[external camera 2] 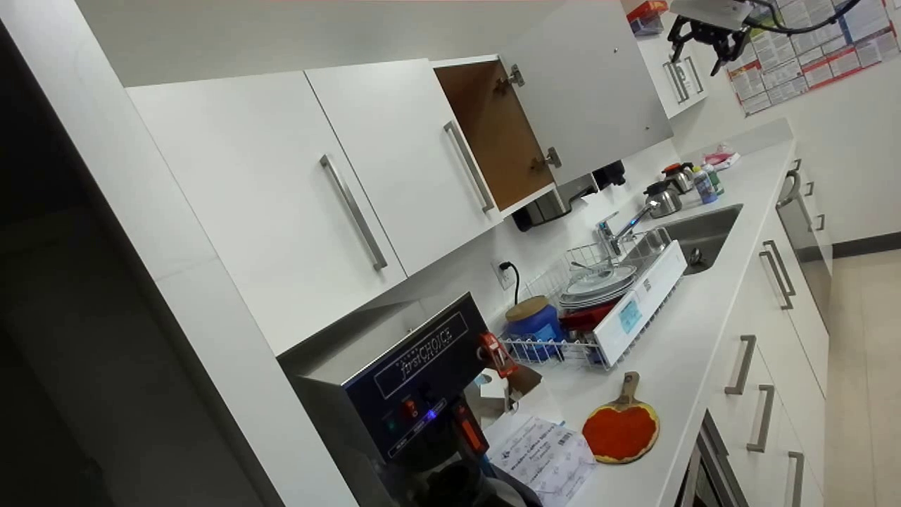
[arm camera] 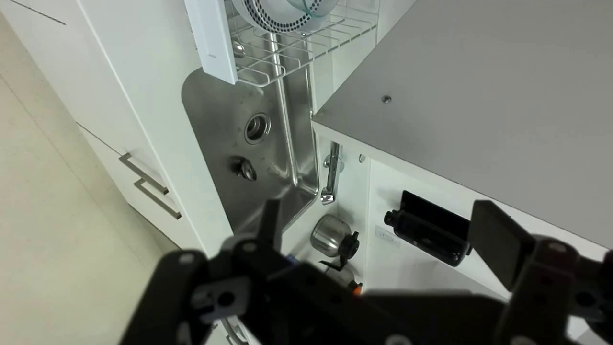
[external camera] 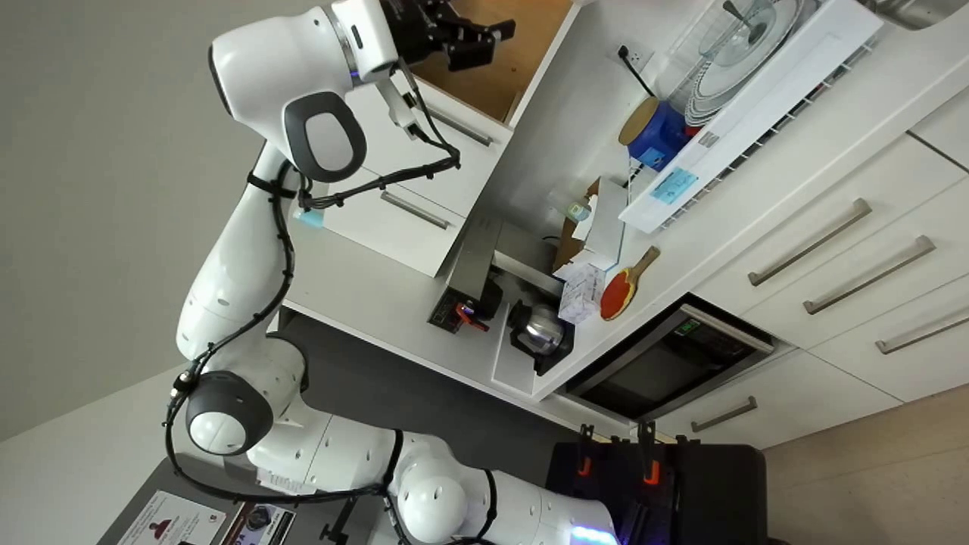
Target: Close the open upper cabinet door
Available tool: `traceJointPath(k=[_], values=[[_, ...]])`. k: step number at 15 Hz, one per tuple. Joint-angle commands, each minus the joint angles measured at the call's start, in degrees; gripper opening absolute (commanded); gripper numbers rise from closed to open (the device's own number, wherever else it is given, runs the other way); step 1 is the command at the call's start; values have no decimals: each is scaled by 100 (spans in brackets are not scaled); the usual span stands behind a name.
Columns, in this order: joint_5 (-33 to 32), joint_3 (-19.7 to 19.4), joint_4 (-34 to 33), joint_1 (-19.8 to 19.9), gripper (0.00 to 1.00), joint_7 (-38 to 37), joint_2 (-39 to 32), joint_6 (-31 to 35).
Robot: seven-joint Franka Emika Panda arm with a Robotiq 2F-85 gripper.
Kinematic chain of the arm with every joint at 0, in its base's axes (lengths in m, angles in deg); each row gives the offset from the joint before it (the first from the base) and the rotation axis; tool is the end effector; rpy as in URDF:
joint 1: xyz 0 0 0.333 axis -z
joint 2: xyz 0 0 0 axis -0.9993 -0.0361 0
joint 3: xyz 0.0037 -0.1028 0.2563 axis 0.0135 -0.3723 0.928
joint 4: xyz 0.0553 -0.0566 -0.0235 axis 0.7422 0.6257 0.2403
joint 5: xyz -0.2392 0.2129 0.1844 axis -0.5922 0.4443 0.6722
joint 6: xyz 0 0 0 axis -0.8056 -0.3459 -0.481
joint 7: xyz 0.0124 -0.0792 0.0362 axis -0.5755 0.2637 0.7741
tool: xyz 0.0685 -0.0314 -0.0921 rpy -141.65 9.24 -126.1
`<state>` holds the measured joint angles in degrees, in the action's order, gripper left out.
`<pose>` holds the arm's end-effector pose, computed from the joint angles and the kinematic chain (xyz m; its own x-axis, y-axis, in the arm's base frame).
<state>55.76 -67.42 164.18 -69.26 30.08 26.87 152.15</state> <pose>0.3948 -0.4169 0.6321 -0.1125 -0.9645 0.2389 -0.6336 -0.1156 -0.7650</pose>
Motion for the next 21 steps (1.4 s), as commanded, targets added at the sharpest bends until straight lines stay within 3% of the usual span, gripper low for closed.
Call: traceJointPath(k=[1, 7, 15, 21], values=[[29, 123, -42, 131, 100, 11, -29, -30], [980, -35, -954, 346, 100, -307, -736, -521], [2919, 98, -2256, 1162, 100, -230, -1918, -1743], [3350, 323, -2930, 1560, 100, -372, -2540, -1966]])
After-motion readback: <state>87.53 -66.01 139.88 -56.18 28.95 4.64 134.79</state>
